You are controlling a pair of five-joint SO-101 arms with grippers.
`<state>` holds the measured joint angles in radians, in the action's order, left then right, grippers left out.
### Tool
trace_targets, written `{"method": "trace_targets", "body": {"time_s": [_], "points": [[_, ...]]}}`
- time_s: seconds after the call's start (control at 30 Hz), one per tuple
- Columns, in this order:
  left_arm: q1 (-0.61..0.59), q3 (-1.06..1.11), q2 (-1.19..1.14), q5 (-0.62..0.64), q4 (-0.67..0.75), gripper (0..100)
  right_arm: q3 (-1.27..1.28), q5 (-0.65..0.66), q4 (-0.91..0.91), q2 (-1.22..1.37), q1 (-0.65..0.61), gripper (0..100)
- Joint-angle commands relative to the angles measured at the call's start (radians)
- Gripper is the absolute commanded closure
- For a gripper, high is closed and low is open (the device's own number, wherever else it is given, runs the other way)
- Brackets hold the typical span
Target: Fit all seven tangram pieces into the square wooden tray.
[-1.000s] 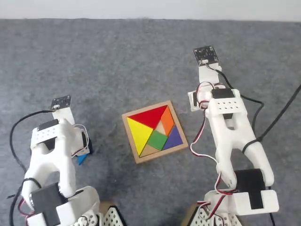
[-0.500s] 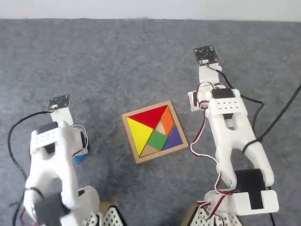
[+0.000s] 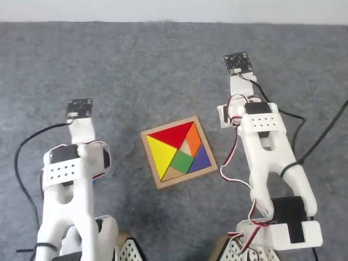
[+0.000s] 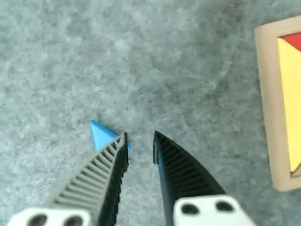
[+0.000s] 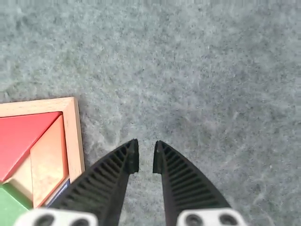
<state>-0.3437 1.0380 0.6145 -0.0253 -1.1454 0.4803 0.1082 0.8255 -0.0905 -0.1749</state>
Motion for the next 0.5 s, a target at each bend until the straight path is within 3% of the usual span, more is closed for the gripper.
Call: {"method": "trace_targets", "body": {"time_s": [0.0,0.2,0.33,0.47], "points": [[-0.008,-0.028,0.034,0.021,-0.009,86,-0.028,0.014,0.001,-0.071,-0.008,93.3],[-0.17,-0.007,0.034,-0.003,-0.005,79,-0.026,0.014,0.001,-0.071,-0.01,93.3],[-0.176,0.022,0.017,-0.031,0.015,79,-0.026,0.014,0.001,-0.071,-0.01,93.3],[-0.175,0.039,-0.137,-0.028,0.123,79,-0.026,0.014,0.001,-0.07,-0.01,93.3]]}}
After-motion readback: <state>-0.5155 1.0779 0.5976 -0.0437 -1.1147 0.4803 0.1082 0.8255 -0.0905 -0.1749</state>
